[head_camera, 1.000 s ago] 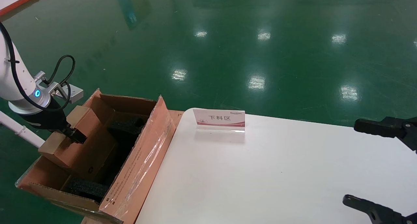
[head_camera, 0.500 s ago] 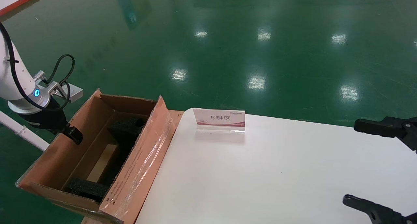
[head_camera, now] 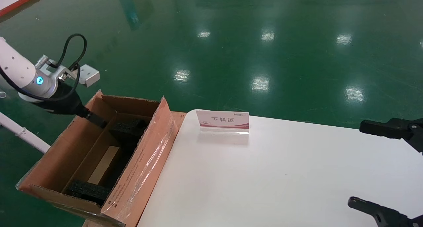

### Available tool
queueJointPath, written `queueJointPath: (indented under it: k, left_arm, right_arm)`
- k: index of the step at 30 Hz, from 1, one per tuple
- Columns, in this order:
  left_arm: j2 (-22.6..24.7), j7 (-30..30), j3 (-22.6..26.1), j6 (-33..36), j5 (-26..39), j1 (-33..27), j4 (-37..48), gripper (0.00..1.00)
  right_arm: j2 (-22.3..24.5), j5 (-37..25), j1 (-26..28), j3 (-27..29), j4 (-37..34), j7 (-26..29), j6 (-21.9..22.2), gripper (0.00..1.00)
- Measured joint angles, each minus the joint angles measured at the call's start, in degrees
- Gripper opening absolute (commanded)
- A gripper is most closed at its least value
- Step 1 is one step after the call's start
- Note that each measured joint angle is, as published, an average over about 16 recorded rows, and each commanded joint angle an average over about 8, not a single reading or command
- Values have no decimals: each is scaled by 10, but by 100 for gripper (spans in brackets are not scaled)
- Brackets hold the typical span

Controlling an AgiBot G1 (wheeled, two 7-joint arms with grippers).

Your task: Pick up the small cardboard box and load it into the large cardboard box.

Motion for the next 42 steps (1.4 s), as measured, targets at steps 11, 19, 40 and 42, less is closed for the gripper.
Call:
queueJointPath:
  k: [11,19,40,42]
  left_arm:
    - [-91,21,-41,-48,-36,-64,-172,100]
    - [-120,50,-72,-61,-67,-67,-225,100]
    - [-90,233,-370,30,-175,162,-223,100]
    - [-85,254,-406,41,-188,190,-221,100]
  right_arm:
    - [0,0,0,0,0,0,0,100]
    - [0,0,0,0,0,0,0,100]
    - [0,0,0,-1,-1,-1,0,100]
    - [0,0,0,-1,-1,-1,0,100]
